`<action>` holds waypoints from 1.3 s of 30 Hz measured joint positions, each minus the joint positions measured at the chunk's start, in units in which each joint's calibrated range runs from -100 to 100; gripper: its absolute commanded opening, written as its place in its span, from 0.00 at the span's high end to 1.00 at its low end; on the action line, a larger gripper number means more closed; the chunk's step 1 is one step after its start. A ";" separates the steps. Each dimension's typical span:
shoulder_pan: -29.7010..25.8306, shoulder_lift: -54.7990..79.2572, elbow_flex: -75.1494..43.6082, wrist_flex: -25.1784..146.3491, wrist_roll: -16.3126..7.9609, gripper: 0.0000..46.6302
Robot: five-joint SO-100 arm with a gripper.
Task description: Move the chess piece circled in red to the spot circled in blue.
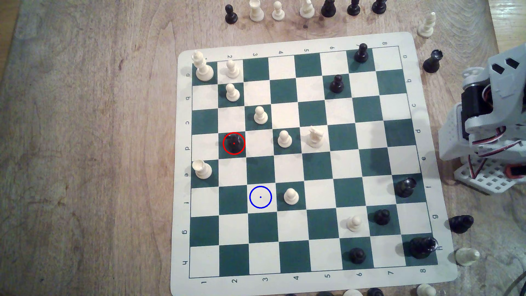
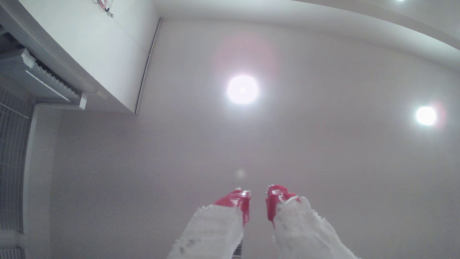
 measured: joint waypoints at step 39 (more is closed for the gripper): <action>7.15 0.25 -2.17 98.80 -0.10 1.00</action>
